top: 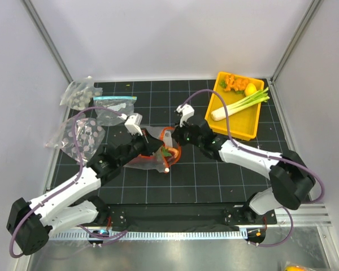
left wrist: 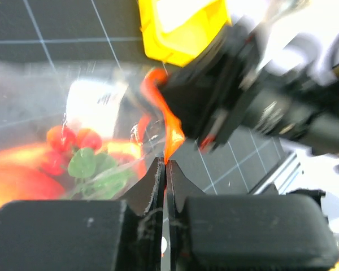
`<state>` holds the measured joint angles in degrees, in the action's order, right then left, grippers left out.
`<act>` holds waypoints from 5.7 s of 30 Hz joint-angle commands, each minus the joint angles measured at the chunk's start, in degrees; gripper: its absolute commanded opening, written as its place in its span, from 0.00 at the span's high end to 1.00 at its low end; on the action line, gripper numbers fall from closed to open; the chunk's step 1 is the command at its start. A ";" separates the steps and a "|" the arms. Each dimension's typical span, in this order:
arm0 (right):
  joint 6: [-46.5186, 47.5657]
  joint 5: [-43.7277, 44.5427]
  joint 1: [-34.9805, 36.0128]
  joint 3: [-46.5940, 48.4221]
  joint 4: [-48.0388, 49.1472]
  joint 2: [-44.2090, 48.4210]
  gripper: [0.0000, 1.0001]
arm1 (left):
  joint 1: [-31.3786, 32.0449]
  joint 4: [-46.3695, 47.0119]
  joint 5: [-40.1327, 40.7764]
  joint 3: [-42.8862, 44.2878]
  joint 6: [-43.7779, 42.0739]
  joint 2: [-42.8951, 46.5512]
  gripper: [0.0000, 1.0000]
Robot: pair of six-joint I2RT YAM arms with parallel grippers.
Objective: Place the food in the zip-top bag and seal the zipper
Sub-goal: Adjust the zipper food storage bag at the center of the board, then pick up the fake vegetable from the bin.
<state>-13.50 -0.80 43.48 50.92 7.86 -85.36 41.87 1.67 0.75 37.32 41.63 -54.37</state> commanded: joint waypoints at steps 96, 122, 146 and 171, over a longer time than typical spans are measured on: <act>-16.47 -16.61 -26.70 -1.17 -10.93 10.39 0.46 | 13.86 1.84 17.09 6.54 -30.64 -8.56 0.98; -15.24 -9.74 -15.01 -6.88 -10.23 7.06 0.79 | 13.59 -5.45 24.29 11.28 -21.06 -17.70 0.84; -11.90 0.53 -17.45 -5.74 -18.49 19.17 0.24 | 12.54 -8.35 23.33 11.99 -21.32 -15.60 0.73; -26.14 13.97 -45.68 30.63 6.64 -25.89 0.01 | 12.63 4.39 14.36 2.58 -10.51 -7.86 0.00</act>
<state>-38.79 10.72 -1.08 73.69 7.55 -107.83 54.63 1.10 16.45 40.25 29.19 -64.03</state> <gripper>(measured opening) 0.994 0.977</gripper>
